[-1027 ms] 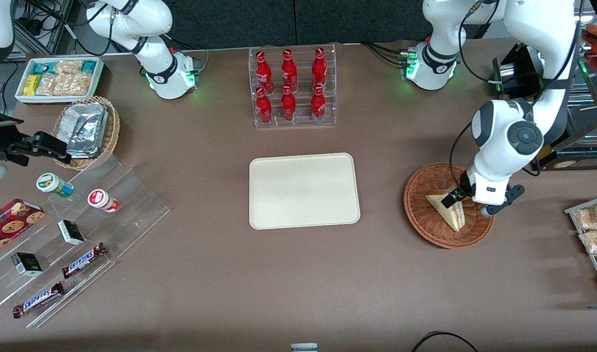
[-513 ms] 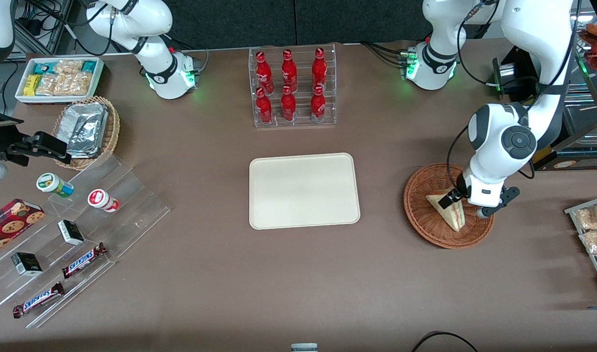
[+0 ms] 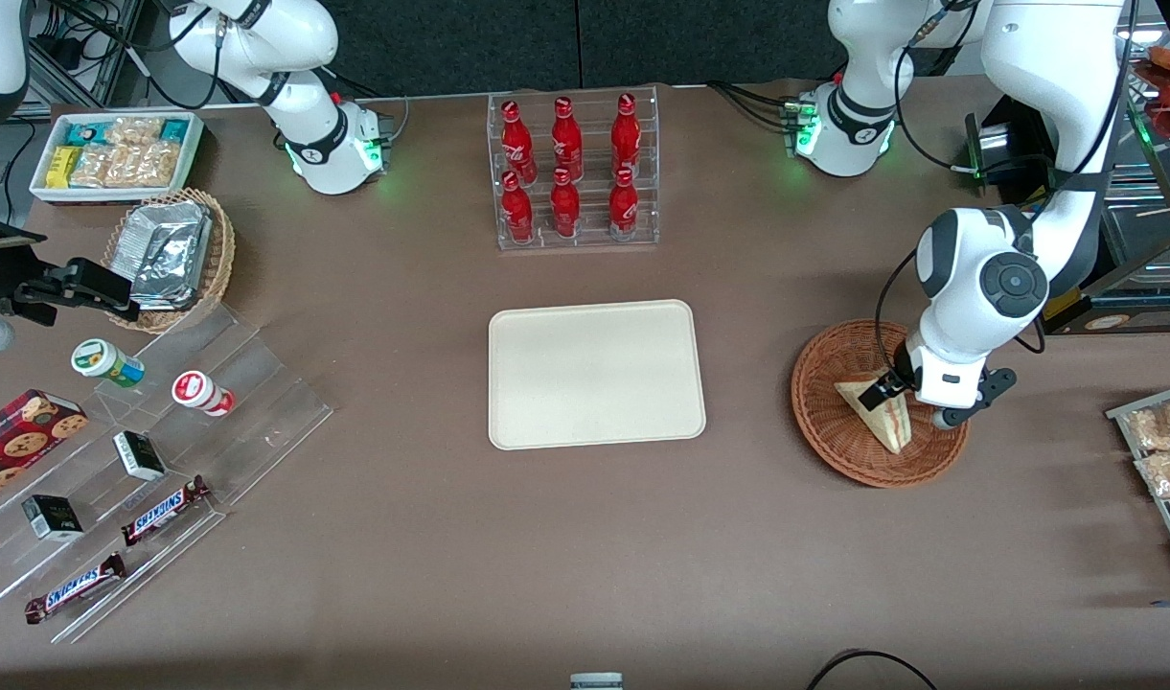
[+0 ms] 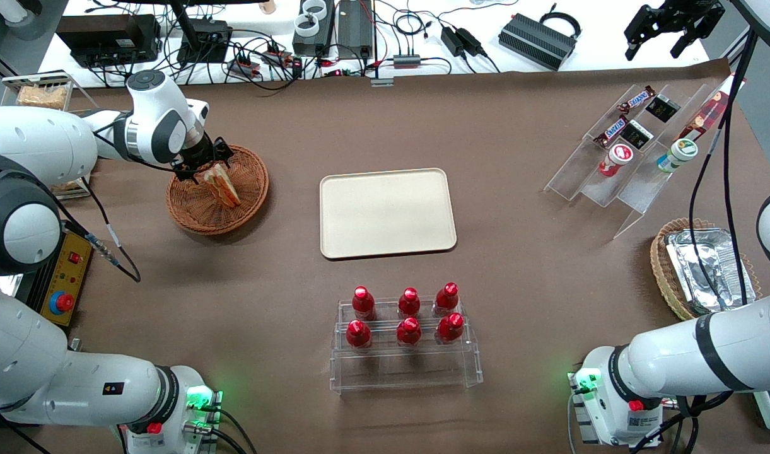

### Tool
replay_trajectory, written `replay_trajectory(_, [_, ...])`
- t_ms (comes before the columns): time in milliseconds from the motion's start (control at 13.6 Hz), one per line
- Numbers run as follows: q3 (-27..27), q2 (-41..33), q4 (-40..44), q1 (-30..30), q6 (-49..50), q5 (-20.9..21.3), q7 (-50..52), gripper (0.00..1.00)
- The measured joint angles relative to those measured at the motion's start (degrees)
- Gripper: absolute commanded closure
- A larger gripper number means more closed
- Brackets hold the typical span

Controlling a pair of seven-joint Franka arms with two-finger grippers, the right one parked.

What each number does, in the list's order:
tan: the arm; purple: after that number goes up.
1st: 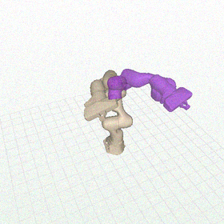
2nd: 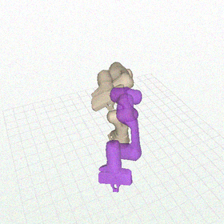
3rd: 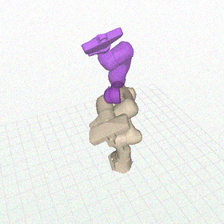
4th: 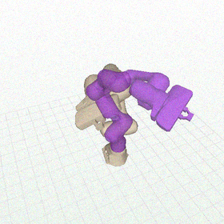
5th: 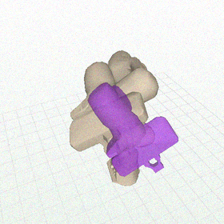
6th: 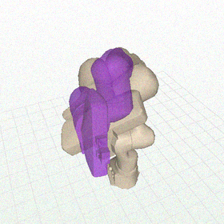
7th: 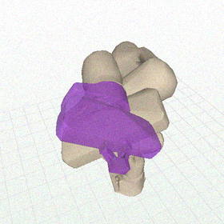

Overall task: Place sandwich from basket to tray
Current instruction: 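Lower the open left gripper around the sandwich and close on it, then lift the sandwich with the left gripper and carry it over the cream tray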

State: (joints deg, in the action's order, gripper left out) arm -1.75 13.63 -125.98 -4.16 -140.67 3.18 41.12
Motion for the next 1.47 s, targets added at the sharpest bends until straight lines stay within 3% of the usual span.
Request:
replay_trajectory(220, [-0.01, 0.78, -0.01, -0.04, -0.53, 0.05, 0.00, 0.01])
replay_trajectory(293, [-0.01, 1.10, -0.03, -0.03, -0.85, 0.19, 0.00, 0.08])
replay_trajectory(367, [-0.01, 1.59, -0.07, -0.02, -1.78, 0.55, 0.00, 0.30])
replay_trajectory(513, [0.05, 2.73, -0.08, 0.05, -3.54, 0.99, 0.01, 0.98])
replay_trajectory(1100, [0.08, 2.61, 0.05, 0.08, -2.47, 1.15, 0.34, 1.00])
replay_trajectory(1467, [-0.11, -0.35, 4.43, -0.19, 9.29, 1.59, 0.34, 1.00])
